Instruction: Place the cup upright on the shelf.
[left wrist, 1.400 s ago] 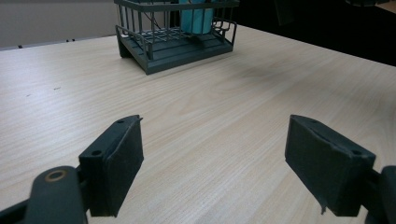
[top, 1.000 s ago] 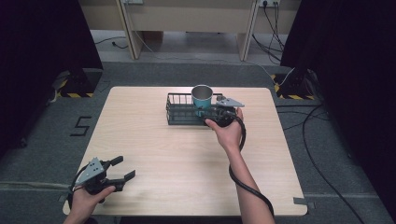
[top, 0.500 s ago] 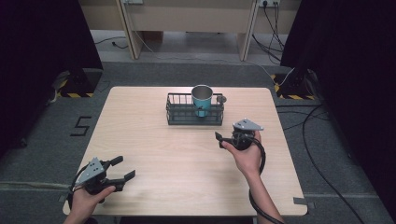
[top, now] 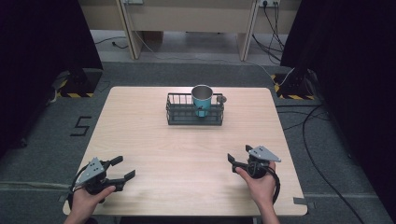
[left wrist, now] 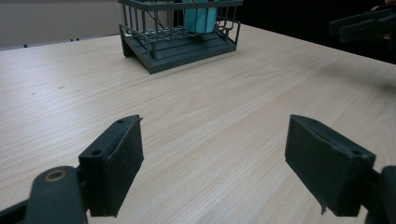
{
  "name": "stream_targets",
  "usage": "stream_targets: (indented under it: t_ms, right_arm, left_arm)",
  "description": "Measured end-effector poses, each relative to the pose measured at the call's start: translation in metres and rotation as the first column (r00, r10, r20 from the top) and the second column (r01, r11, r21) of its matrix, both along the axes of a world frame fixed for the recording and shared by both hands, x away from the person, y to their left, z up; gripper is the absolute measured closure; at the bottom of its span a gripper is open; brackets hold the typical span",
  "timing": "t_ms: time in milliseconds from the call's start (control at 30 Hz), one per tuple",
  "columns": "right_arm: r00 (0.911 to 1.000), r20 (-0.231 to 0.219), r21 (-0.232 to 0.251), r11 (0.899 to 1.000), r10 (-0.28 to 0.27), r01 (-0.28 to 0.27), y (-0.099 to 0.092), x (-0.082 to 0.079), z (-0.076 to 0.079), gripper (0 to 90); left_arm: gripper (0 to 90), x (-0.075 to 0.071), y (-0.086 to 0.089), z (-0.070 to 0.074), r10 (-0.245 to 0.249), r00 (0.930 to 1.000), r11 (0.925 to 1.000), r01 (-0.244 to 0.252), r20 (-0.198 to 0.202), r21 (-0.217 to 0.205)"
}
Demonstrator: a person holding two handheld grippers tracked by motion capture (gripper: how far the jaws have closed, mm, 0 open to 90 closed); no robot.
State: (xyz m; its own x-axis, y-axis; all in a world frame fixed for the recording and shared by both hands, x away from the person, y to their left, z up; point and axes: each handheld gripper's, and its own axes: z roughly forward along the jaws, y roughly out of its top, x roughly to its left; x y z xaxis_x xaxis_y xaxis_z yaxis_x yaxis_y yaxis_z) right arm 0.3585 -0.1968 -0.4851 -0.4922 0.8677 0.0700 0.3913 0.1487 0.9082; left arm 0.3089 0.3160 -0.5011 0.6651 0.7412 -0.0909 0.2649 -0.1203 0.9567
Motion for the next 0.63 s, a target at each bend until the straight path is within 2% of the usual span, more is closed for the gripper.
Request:
stream_targets:
  t_ms: [233, 633]
  right_arm:
    - [0.9995, 0.029, 0.021, 1.000, 0.008, -0.009, -0.004, -0.016, -0.008, 17.0]
    - [0.9989, 0.046, 0.034, 0.999, -0.002, 0.001, -0.007, -0.019, -0.012, 17.0]
  left_arm:
    - [18.7, 0.000, 0.000, 0.000, -0.001, 1.0000, 1.0000, 0.001, 0.001, -0.001]
    - [18.7, 0.000, 0.000, 0.000, -0.008, 1.0000, 1.0000, 0.008, 0.002, -0.002]
